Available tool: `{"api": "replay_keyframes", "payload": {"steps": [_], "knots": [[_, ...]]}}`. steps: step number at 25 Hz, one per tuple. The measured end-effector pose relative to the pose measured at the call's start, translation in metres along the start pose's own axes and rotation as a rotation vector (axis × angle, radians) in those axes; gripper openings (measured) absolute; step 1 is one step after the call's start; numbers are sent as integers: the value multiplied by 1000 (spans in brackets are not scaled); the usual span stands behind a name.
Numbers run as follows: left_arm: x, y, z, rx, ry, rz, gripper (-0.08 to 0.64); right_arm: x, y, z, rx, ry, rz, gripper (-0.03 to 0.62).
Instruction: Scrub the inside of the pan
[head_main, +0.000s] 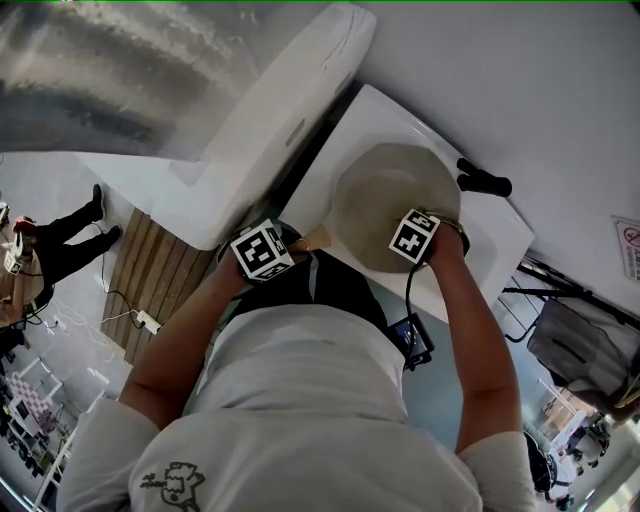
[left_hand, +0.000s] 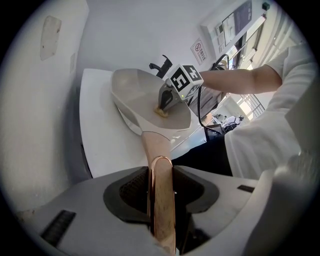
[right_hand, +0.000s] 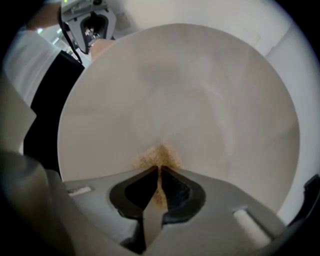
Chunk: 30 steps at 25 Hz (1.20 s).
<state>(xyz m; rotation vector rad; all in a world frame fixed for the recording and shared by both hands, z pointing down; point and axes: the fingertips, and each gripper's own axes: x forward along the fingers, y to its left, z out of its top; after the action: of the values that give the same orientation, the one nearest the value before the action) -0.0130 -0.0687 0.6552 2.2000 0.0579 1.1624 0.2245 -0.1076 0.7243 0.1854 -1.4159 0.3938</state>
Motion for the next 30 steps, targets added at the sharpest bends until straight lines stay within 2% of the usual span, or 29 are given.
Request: {"api": "replay_keyframes", "payload": {"steps": [4,7,9,11,15,20,26,30], "knots": [[2,2,-1,0,11,-3,152,-3,-50,-4,-11,29,-199,28],[3,3,-1,0,19,4,152,-10,-79,13,-7,-32,-322,26],[4,3,-1,-4,17,8,152,-15,-88,31,3,-111,-357,26],[3,3,-1,-8,9,13,152,-19,-88,52,13,-200,-355,26],[3,5,-1,-11,-10,24,152,-23,-67,87,-9,-313,-309,26],[5,5,-1,-19,-25,20,152,-18,-25,104,-61,-368,-190,26],[4,5,-1,-17,-21,15,152,-9,29,90,-130,-305,10,26],[4,4,-1,-15,-17,9,152,-5,53,63,-100,-228,145,25]]}}
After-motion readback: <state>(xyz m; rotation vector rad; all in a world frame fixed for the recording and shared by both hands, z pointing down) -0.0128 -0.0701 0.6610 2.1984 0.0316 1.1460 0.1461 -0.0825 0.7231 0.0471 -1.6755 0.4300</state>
